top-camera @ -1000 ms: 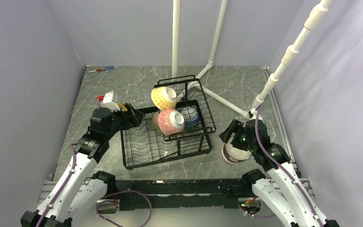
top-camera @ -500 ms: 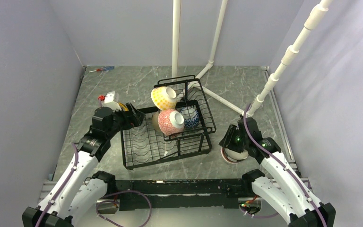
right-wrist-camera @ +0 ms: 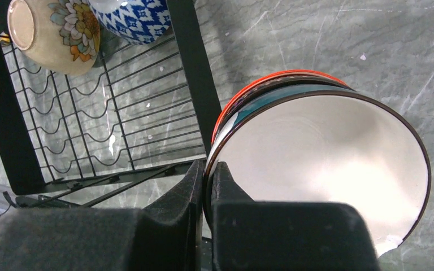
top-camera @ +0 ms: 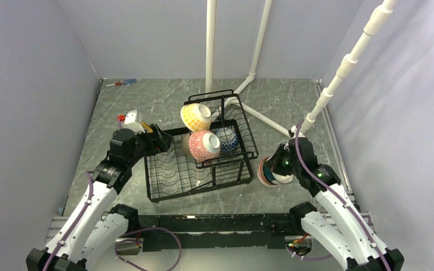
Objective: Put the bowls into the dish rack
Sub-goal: Pick up the bowl from the center of the board, then turn the bowl upside down on the dish rack.
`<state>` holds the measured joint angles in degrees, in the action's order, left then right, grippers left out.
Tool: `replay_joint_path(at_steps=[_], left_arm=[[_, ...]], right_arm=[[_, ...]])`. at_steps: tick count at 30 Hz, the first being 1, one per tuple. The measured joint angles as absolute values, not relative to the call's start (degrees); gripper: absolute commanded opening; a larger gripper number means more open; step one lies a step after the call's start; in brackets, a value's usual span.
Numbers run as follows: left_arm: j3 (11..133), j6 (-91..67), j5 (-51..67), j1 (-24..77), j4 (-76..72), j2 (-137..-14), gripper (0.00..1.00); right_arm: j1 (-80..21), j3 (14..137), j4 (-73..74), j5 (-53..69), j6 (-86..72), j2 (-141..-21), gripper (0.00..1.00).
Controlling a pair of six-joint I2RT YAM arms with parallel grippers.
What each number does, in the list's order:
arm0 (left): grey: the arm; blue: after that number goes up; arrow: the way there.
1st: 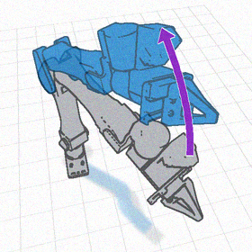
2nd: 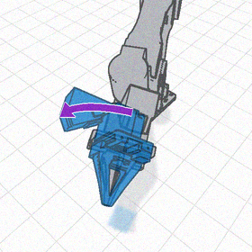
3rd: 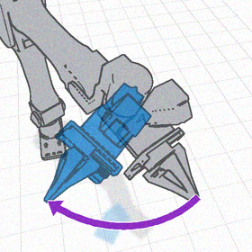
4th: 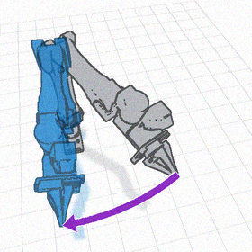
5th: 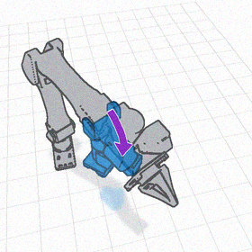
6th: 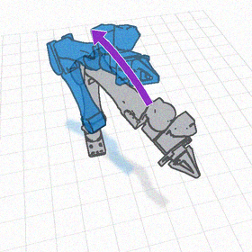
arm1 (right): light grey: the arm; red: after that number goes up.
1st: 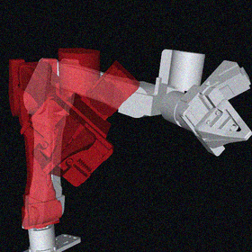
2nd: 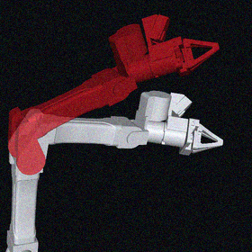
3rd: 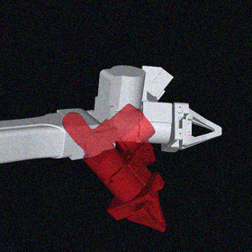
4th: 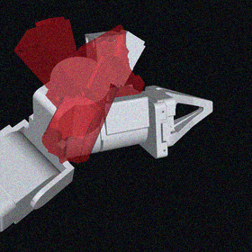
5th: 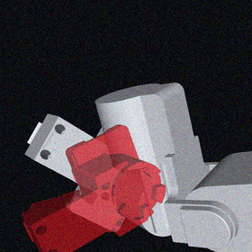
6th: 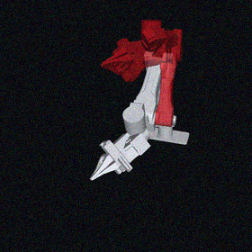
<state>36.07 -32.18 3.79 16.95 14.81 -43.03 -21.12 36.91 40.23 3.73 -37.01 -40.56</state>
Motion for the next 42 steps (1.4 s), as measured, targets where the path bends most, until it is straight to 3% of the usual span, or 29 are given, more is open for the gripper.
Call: replay_joint_path(at_steps=[21, 42], left_arm=[[37.7, -31.1, 3.6, 17.0, 17.3, -42.5, 0.95], [42.9, -28.4, 3.6, 17.0, 20.1, -41.8, 0.95]], right_arm=[[-21.1, 37.7, 41.5, 7.3, -32.6, -35.2, 0.00], [-21.1, 51.6, 41.3, -5.1, -22.8, -38.7, 0.00]])
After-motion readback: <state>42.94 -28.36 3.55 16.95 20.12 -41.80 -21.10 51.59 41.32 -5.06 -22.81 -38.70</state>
